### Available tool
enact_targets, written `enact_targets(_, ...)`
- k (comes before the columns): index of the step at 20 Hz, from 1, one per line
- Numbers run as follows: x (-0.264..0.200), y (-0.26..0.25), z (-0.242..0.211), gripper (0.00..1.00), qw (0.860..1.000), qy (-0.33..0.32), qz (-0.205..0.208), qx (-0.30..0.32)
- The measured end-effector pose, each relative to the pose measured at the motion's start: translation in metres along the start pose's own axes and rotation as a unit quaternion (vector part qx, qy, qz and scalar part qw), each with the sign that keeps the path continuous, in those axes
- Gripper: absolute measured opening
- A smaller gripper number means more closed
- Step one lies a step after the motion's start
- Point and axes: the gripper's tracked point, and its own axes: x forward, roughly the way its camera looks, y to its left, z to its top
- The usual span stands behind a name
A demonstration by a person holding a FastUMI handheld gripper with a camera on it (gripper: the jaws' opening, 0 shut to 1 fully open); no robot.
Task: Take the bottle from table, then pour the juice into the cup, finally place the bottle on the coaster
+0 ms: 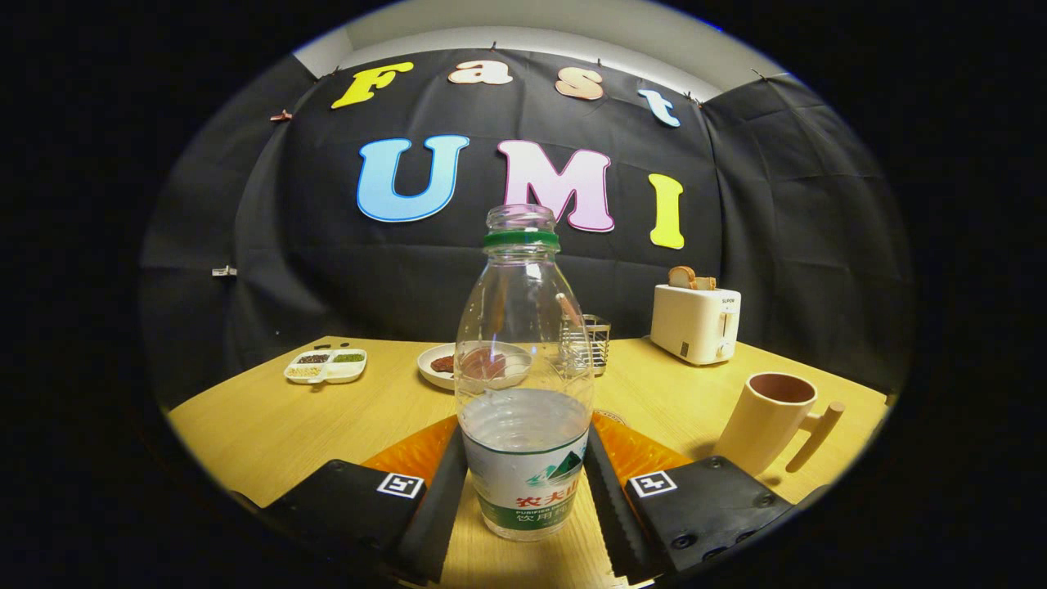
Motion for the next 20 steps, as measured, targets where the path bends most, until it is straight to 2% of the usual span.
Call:
enact_targets(6,-0.008,0.005,0.028,0.75,0.994,0.01,0.025,0.106)
enact_targets(11,-0.015,0.001,0.044,0.75,0.981,0.026,0.05,0.183)
enact_targets(16,-0.016,-0.011,0.056,0.75,0.955,0.039,0.064,0.286)
enact_targets(20,-0.011,-0.032,0.058,0.75,0.923,0.052,0.058,0.377)
